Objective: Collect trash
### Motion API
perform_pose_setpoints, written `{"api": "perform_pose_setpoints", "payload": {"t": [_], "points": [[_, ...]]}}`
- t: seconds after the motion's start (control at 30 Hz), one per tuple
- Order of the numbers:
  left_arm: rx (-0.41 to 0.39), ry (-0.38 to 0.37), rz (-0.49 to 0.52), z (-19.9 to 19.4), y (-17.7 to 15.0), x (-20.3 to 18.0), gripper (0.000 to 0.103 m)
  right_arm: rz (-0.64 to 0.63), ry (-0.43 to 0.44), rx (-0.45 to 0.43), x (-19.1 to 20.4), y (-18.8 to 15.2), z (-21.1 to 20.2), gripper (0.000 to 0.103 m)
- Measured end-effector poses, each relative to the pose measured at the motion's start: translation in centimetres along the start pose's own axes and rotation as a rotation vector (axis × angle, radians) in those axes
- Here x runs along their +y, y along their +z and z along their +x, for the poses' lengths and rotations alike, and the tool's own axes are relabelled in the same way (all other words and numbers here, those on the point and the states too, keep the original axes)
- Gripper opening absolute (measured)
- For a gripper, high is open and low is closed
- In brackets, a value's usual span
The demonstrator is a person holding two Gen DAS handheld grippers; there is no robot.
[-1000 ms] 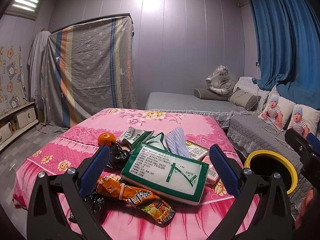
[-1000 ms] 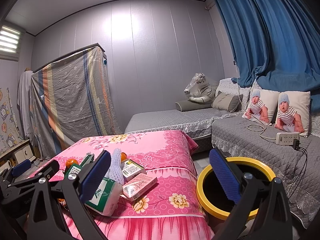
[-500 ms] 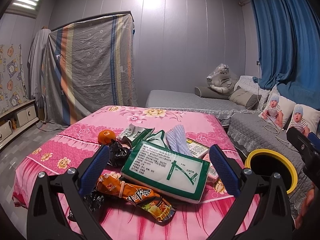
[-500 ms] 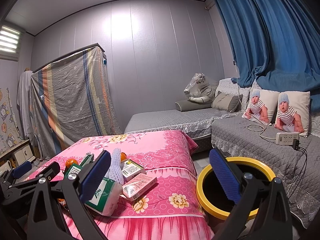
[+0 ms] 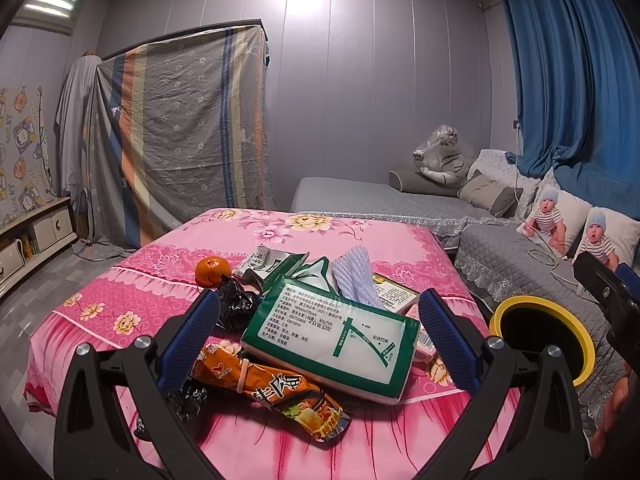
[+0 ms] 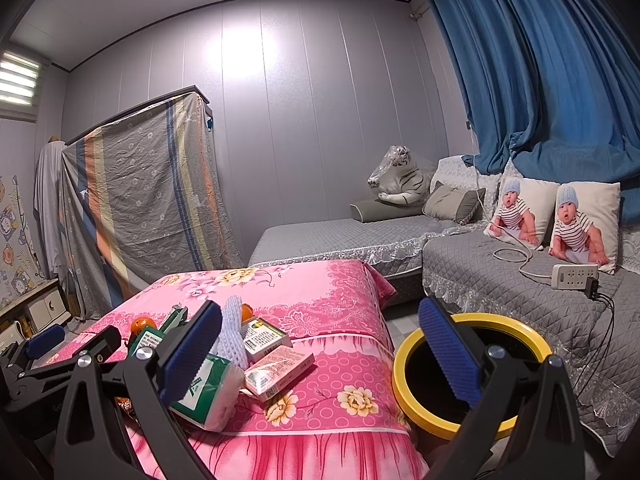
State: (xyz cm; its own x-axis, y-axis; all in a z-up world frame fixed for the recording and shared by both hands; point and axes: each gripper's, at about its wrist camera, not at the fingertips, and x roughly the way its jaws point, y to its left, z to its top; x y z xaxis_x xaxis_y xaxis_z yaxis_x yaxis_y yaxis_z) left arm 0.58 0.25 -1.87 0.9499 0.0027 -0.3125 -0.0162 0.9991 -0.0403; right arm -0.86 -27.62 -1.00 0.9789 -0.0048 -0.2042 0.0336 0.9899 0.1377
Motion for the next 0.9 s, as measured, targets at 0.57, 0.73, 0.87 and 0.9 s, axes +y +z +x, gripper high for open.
{"api": "perform_pose_setpoints", "payload": {"t": [0.57,0.73,0.87,0.9], "points": [[0.007,0.002,-0.001,0.06,-0.36,-0.13,0.095,0.001,0.0,0.0,-0.18,-0.18,-0.07,0.095],[0.01,-0.001,-0.003,-0.01,-0.43,-0.12,0.095,0.004,-0.002,-0.001,-0.28,-0.35,-0.01,0.095],[0.007,0.012,0.008,-0.16,-0.4,-0.26,0.095,0.006,-0.008,-0.006,-0.59,-0.5,0.04,0.095],[0.011,0.008,0.011,-0.19,-0.43,-0.33,0.095,0.007,-0.009,-0.007,-0.55,-0.44,0.03,0.095]]}}
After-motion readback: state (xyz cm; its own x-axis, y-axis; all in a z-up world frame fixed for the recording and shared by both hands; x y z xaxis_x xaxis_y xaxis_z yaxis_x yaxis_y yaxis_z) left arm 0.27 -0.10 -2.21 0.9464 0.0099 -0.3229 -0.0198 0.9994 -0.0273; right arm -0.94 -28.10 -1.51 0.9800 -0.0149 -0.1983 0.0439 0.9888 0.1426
